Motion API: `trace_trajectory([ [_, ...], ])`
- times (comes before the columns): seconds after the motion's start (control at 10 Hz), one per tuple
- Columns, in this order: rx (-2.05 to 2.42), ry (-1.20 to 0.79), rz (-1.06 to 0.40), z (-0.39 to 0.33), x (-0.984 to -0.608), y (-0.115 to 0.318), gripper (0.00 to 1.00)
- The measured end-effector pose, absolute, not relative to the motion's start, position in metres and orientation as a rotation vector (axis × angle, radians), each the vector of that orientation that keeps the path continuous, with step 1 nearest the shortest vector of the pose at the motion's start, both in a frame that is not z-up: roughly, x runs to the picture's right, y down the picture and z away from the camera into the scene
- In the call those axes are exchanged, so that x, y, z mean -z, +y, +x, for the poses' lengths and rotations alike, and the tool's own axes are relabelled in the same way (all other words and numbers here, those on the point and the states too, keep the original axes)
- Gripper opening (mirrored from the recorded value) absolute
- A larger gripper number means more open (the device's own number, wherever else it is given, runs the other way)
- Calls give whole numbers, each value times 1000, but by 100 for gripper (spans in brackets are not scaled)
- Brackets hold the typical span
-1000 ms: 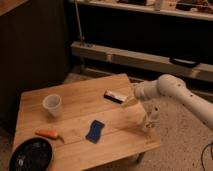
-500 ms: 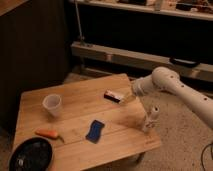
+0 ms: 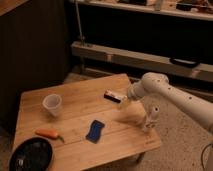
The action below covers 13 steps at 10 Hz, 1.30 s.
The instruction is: Place the eraser in the ceramic cup
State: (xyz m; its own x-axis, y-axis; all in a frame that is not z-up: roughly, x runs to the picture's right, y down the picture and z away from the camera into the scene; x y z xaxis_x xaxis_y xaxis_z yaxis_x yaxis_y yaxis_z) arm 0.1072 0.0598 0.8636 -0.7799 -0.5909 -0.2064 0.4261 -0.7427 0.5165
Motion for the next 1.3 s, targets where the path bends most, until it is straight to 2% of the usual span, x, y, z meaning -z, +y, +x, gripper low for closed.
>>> trace_trajectory([
  [0.4,2476,-527,433,109,-893,66,80],
  [0.8,2448,-595,477,115,-917,67,80],
  [1.3,2452,-655,473,111,-930,75,80],
])
